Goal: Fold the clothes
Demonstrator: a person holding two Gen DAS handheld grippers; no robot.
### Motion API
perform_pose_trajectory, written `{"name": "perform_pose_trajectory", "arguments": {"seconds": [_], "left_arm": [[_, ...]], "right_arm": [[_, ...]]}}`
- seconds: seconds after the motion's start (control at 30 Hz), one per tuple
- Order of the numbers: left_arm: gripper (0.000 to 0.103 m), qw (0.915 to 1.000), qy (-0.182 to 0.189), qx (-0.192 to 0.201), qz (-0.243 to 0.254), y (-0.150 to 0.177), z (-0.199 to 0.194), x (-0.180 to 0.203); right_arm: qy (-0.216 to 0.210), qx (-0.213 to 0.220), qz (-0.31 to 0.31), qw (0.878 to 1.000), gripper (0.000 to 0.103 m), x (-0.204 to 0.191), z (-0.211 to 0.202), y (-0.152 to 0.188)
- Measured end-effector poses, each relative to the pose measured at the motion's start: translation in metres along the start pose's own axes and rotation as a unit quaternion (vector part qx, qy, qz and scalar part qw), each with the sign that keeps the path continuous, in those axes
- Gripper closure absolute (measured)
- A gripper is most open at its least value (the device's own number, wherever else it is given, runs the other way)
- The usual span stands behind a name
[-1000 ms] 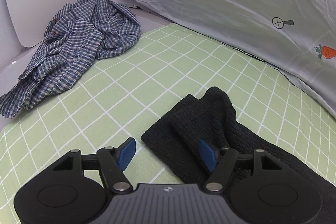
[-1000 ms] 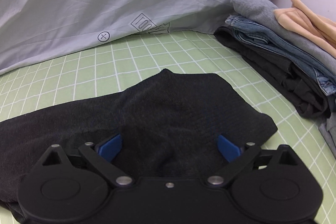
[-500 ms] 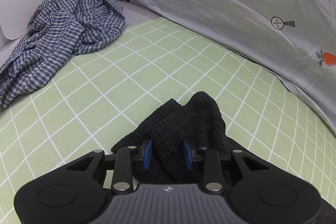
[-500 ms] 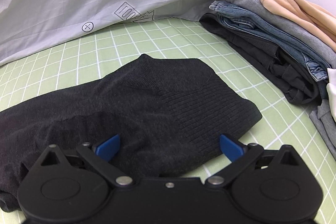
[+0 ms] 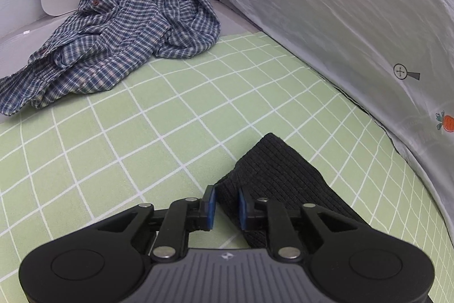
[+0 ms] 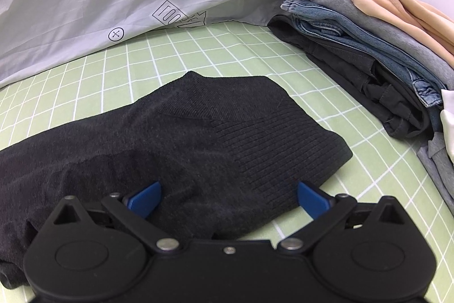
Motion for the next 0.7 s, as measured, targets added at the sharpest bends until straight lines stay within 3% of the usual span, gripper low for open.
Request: {"name": "perform_pose_trajectory", "arguments": {"seconds": [0.03,0.13,0.4,0.5,0.53,0.6,0.63,0.67,0.7], "left_arm": [[0.067,0.9998,0.011,0.005,-0.013,0.000,-0.003,-0.001],[0.027,0.9998,0.013,0.008,-0.009,0.003,-0.001,0.003],[0.023,0.9994,-0.002,0.005,0.033,0.010,0.012,0.017],[0.022,0.9988,-0.008,0.004,0.049,0.012,0.016,0.022],[0.024,0.9985,-0.010,0.004,0.054,0.013,0.018,0.024],[0.042,0.9985,0.002,0.007,0.054,0.013,0.017,0.031],[0.060,0.9985,0.013,0.010,0.052,0.013,0.015,0.035],[0.089,0.9984,0.024,0.013,0.049,0.013,0.013,0.039],[0.092,0.9982,0.034,0.016,0.047,0.013,0.011,0.043]], "right_arm": [[0.002,-0.001,-0.002,1.000,0.000,0.001,-0.001,0.000],[0.004,-0.001,-0.003,1.000,0.000,0.003,-0.002,0.001],[-0.018,-0.009,0.067,0.998,0.000,0.010,0.002,0.010],[-0.019,-0.003,0.065,0.998,0.000,0.010,0.002,0.011],[-0.019,-0.002,0.066,0.998,0.000,0.010,0.002,0.011],[-0.019,-0.001,0.069,0.997,0.000,0.010,0.002,0.011],[-0.019,0.000,0.069,0.997,0.000,0.010,0.002,0.011],[-0.018,0.001,0.069,0.997,0.000,0.009,0.002,0.011],[-0.017,0.002,0.070,0.997,0.000,0.009,0.002,0.011]]}}
Point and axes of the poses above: each gripper's, at about its wrist camera, not at the fingertips, and z roughly the way its jaws point, x to its right, y to its underside, the point moved 10 cm from there along z, roughly the way its jaws point, and after that the axes turned 1 degree about y, right-handed, at the moved point
